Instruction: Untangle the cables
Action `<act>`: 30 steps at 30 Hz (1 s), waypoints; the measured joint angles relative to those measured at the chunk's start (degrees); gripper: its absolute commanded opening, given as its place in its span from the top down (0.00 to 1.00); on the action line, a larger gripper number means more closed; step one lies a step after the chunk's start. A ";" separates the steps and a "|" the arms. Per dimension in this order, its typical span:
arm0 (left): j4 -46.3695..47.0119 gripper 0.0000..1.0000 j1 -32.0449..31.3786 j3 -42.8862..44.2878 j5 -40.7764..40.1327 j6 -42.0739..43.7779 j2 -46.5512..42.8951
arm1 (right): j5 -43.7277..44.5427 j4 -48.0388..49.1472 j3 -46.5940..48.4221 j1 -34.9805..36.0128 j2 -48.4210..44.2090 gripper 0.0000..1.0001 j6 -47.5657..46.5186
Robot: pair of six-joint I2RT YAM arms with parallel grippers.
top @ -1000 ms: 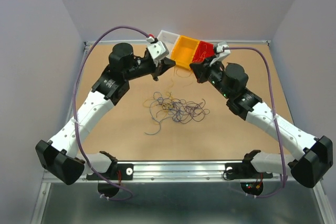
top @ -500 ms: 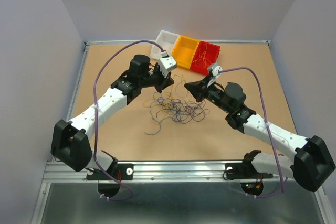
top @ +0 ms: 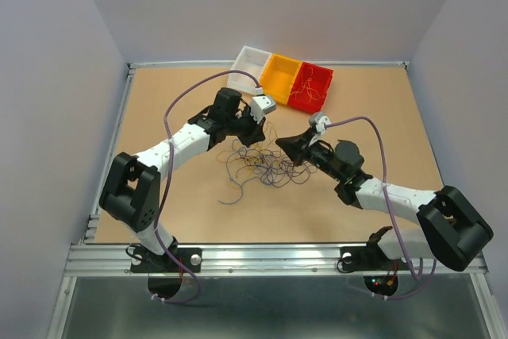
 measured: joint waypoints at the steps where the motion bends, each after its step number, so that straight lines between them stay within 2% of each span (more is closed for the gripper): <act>1: -0.24 1.00 0.00 0.00 0.15 0.02 0.04 | 0.76 0.92 -0.28 0.00 0.74 0.99 0.57; 13: -0.42 1.00 -1.22 0.07 3.19 1.16 0.04 | 5.64 10.45 -0.42 0.00 7.72 0.95 3.54; 30: -0.59 1.00 -3.58 0.04 3.43 3.48 0.04 | 5.53 14.14 0.04 0.00 13.18 0.90 5.07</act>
